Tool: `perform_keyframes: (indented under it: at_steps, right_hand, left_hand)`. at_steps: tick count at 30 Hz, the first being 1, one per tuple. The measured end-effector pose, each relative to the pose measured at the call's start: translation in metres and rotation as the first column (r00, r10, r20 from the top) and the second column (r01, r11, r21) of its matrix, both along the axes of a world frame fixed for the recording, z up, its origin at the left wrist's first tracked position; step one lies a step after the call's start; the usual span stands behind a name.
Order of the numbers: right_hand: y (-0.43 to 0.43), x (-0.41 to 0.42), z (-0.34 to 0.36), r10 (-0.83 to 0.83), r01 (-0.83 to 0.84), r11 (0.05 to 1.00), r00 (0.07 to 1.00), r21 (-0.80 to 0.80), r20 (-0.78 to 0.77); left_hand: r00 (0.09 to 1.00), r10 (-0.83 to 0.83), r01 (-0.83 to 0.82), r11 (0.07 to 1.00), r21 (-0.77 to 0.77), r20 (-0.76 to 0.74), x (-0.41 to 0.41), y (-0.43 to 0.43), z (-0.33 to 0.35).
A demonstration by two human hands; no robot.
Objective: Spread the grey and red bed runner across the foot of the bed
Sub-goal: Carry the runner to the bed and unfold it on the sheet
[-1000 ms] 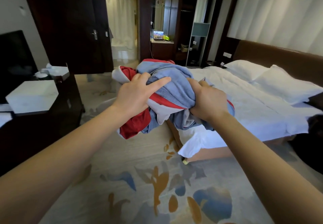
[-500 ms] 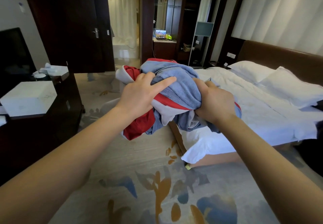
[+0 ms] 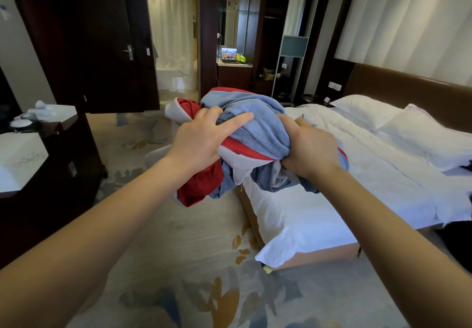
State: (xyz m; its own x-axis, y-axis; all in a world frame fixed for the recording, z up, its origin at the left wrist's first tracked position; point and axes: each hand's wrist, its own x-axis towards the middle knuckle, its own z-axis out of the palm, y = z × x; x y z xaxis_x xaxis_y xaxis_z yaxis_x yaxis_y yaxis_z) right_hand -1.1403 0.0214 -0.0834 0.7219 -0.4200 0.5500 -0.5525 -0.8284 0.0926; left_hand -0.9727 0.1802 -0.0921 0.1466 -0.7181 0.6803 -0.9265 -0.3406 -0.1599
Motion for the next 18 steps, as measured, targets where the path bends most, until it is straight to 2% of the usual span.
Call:
perform_keyframes:
  at_steps: [9,18]
  right_hand:
    - [-0.085,0.054,0.001,0.004,-0.004,1.0,1.0,0.0,0.007]
    - [-0.162,0.137,-0.004,-0.051,0.05,0.998,0.999,0.045,0.005]
  left_hand:
    - [1.0,-0.015,0.016,1.0,0.011,-0.005,0.054,-0.084,0.005]
    - [0.997,-0.072,0.072,0.997,0.037,-0.004,0.145,-0.171,0.003]
